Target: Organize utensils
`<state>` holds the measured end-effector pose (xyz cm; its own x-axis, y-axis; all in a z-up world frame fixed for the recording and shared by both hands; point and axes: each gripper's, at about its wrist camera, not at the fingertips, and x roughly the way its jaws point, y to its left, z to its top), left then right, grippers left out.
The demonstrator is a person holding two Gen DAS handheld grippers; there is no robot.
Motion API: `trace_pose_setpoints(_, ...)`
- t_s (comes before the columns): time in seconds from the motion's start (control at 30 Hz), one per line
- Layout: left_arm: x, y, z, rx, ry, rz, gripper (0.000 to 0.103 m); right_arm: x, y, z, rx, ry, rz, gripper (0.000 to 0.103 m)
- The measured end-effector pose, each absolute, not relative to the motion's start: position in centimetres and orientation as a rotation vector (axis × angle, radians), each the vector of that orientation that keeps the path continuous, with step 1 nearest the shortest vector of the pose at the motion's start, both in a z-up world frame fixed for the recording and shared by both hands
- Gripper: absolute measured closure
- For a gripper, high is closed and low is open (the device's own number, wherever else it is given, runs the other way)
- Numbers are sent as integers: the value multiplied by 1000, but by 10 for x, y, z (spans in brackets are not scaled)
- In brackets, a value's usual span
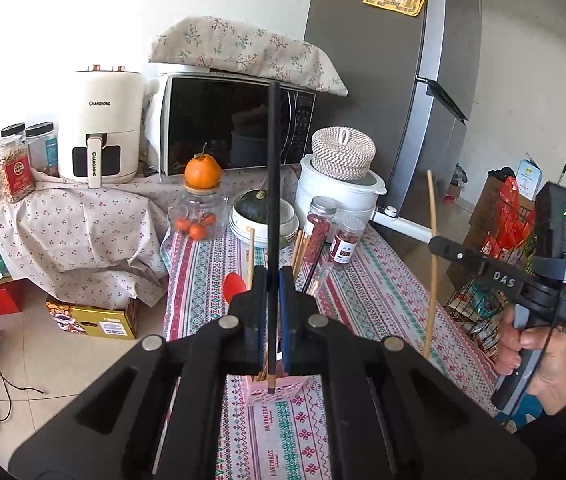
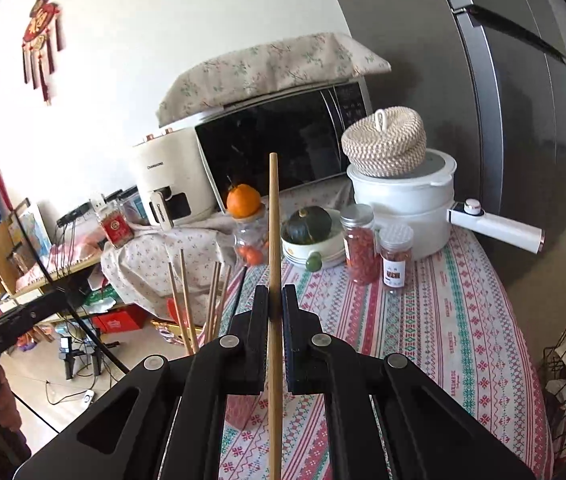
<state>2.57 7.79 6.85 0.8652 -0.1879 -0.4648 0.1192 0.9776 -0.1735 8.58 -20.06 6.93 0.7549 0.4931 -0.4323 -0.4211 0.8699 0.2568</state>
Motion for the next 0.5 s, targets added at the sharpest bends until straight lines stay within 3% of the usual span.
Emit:
trace_pose_setpoints(0.17,45,83,55,-160,508,-142,96,79,-184,76,145,480,539,97)
trace_pose_setpoints(0.5,36,75,78,-177,456,-177,96,71,-162,82,138,460,591,97)
